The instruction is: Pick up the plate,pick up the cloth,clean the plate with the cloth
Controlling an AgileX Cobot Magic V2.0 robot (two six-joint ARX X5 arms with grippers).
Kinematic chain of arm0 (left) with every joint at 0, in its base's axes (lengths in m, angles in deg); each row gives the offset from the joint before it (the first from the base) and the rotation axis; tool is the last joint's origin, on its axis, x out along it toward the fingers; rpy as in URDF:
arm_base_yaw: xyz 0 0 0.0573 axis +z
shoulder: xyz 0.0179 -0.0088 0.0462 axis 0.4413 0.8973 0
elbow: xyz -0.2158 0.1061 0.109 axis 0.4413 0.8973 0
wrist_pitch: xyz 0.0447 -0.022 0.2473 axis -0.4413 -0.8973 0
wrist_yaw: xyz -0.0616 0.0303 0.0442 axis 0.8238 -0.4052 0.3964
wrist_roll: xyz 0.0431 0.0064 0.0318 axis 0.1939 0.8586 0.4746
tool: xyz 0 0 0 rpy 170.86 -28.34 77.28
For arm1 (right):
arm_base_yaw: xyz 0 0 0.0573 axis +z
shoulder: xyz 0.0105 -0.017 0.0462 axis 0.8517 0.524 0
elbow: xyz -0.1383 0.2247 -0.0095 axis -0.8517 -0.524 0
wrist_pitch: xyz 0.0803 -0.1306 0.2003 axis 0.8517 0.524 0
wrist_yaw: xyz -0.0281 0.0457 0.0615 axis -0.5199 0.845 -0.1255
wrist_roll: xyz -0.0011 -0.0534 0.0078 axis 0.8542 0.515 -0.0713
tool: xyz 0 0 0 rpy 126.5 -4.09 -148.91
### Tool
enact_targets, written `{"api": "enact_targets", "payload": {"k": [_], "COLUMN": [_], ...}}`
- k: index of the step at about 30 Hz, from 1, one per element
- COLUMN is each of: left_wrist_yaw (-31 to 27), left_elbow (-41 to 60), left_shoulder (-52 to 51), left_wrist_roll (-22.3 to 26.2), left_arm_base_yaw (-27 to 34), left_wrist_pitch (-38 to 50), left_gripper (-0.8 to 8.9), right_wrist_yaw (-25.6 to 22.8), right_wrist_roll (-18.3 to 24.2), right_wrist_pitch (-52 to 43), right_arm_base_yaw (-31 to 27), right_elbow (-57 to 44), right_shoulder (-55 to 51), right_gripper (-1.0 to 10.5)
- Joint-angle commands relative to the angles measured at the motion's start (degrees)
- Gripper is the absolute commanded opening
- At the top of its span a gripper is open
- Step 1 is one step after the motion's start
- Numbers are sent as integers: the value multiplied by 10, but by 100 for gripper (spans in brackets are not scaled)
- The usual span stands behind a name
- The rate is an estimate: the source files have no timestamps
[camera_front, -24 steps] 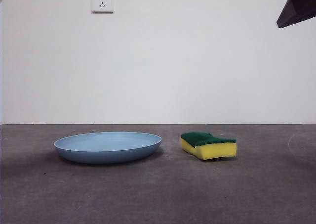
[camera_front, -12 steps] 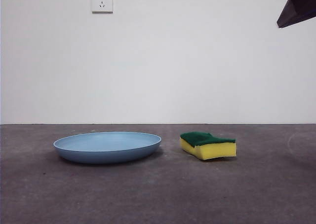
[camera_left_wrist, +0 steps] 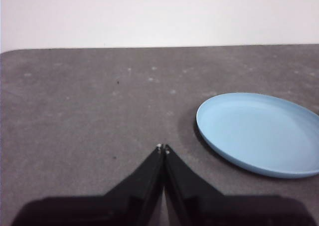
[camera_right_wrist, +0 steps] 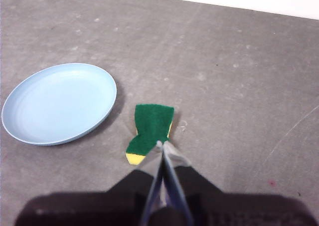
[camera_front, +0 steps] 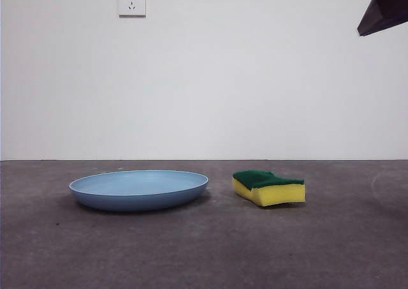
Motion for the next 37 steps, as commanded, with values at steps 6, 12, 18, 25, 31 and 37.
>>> {"api": "enact_targets", "payload": {"k": [6, 12, 18, 25, 31, 37], "left_wrist_yaw": [0, 0, 0, 0, 0, 0], "left_elbow": [8, 8, 7, 7, 7, 7], "left_shoulder": [-2, -2, -2, -2, -2, -2], "left_wrist_roll": [1, 0, 0, 0, 0, 0], "left_arm_base_yaw": [5, 5, 5, 5, 5, 5], "left_wrist_pitch": [-20, -17, -17, -17, -17, -17], "left_gripper": [-3, -3, -3, -3, -3, -3], "right_wrist_yaw": [-2, -2, -2, -2, -2, -11], "right_wrist_roll": [-4, -4, -4, -4, 3, 48], "right_wrist_pitch": [-5, -5, -5, -5, 2, 10], "right_arm_base_yaw": [0, 0, 0, 0, 0, -40], "right_elbow": [-1, -1, -1, -1, -1, -4], "right_shoulder": [0, 0, 0, 0, -8, -59], "right_gripper": [2, 2, 2, 2, 2, 2]}}
